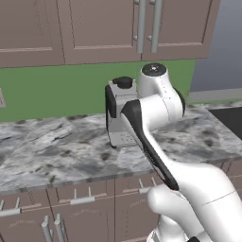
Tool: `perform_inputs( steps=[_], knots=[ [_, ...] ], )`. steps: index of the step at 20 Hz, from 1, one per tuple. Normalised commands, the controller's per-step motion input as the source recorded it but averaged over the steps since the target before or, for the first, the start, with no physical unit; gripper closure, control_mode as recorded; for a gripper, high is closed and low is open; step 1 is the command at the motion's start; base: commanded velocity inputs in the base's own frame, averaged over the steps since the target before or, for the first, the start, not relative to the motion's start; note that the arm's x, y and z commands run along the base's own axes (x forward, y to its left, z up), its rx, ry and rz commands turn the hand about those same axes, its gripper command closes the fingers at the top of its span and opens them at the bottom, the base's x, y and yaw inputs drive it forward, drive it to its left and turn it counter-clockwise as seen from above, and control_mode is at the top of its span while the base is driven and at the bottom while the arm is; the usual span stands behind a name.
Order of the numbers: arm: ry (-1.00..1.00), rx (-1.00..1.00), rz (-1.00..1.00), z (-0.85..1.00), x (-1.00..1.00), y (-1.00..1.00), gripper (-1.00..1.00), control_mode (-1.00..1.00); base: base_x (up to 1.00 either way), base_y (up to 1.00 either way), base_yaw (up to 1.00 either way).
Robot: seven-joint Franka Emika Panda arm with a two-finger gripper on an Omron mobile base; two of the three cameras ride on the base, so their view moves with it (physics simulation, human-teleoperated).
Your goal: Take the pizza cutter from the drawer on the left and place it on the dining counter for cutting.
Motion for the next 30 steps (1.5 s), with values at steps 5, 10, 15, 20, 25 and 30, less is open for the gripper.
perform_inputs(
  steps=[5,10,15,20,25,30],
  knots=[
    [-0.01,-0.22,0.29,-0.05,-0.19,0.96,-1.00,-1.00,0.00,0.00,0.00],
    [-0.04,-0.25,0.36,-0.41,-0.14,0.72,-1.00,-1.00,0.00,0.00,0.00],
    [-0.10,-0.18,0.33,-0.63,-0.35,0.41,-1.00,-1.00,0.00,0.00,0.00],
    [-0.13,-0.13,0.27,-0.75,-0.19,0.37,-1.00,-1.00,0.00,0.00,0.00],
    [-0.12,-0.17,0.25,-0.67,-0.09,0.48,-1.00,-1.00,0.00,0.00,0.00],
    [-0.08,-0.20,0.16,-0.58,-0.05,0.45,-1.00,-1.00,0.00,0.00,0.00]
  ],
)
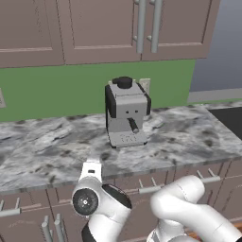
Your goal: Take the pizza cutter from the drawer on the left and place it on the dining counter for cutting.
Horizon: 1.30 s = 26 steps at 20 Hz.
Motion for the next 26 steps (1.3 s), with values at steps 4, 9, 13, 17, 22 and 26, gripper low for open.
perform_inputs(
  steps=[4,9,13,17,22,26],
  knots=[
    [-0.12,-0.17,0.13,-0.63,-0.06,0.41,-1.00,-1.00,0.00,0.00,0.00],
    [-0.17,-0.02,0.04,-0.69,-0.20,0.17,-1.00,-1.00,0.00,0.00,0.00],
    [-0.17,0.00,0.00,-0.46,-0.04,0.00,-1.00,-1.00,0.00,0.00,0.00],
    [-0.17,-0.04,0.00,-0.44,0.00,0.00,-1.00,-1.00,0.00,0.00,0.00],
    [-0.17,-0.05,0.00,-0.53,0.00,0.00,-1.00,-1.00,0.00,0.00,0.00],
    [-0.15,-0.03,0.00,-0.42,0.06,0.00,-1.00,-1.00,0.00,0.00,0.00]
  ],
)
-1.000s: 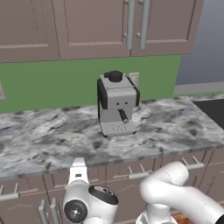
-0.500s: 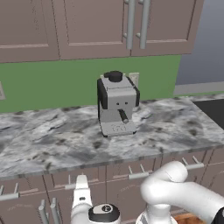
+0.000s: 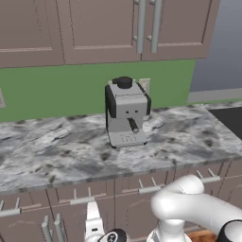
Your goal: Take the pizza cutter from the drawer on the left and place it on the dining counter for cutting.
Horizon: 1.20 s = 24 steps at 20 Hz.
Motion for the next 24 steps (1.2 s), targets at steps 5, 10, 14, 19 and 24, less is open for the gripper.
perform_inputs(
  steps=[5,10,14,19,24],
  knots=[
    [-0.16,-0.06,0.00,-0.33,0.17,0.04,-1.00,-1.00,0.00,0.00,0.00],
    [-0.16,-0.01,0.00,-0.28,0.18,0.04,-1.00,-1.00,0.00,0.00,0.00],
    [-0.08,0.00,0.00,-0.21,0.11,0.04,-1.00,-1.00,0.00,0.00,0.00],
    [-0.04,0.00,0.00,-0.07,0.21,0.19,-1.00,-1.00,0.00,0.00,0.00],
    [0.00,0.00,0.00,0.00,0.28,0.12,-1.00,-1.00,0.00,0.00,0.00]
  ],
)
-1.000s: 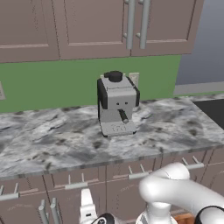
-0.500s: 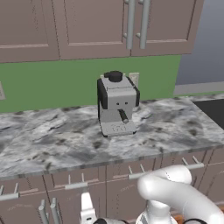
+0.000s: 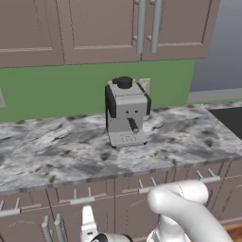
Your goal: Take the pizza cutter from the drawer on the left and place it on the dining counter for cutting.
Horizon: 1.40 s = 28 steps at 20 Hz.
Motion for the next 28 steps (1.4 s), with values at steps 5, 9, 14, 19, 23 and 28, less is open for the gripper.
perform_inputs(
  steps=[5,9,14,19,23,28],
  knots=[
    [0.00,0.00,0.00,-0.12,0.19,0.00,-1.00,-1.00,0.00,0.00,0.00],
    [0.02,0.00,0.00,-0.18,0.18,0.02,-1.00,-1.00,0.00,0.00,0.00],
    [0.04,0.00,0.00,-0.21,0.22,0.17,-1.00,-1.00,0.00,0.00,0.00],
    [0.08,0.00,0.00,-0.33,0.12,0.27,-1.00,-1.00,0.00,0.00,0.00],
    [0.05,0.00,0.00,-0.48,0.10,0.18,-1.00,-1.00,0.00,0.00,0.00],
    [0.00,0.00,0.00,-0.24,0.27,0.03,-1.00,-1.00,0.00,0.00,0.00]
  ],
)
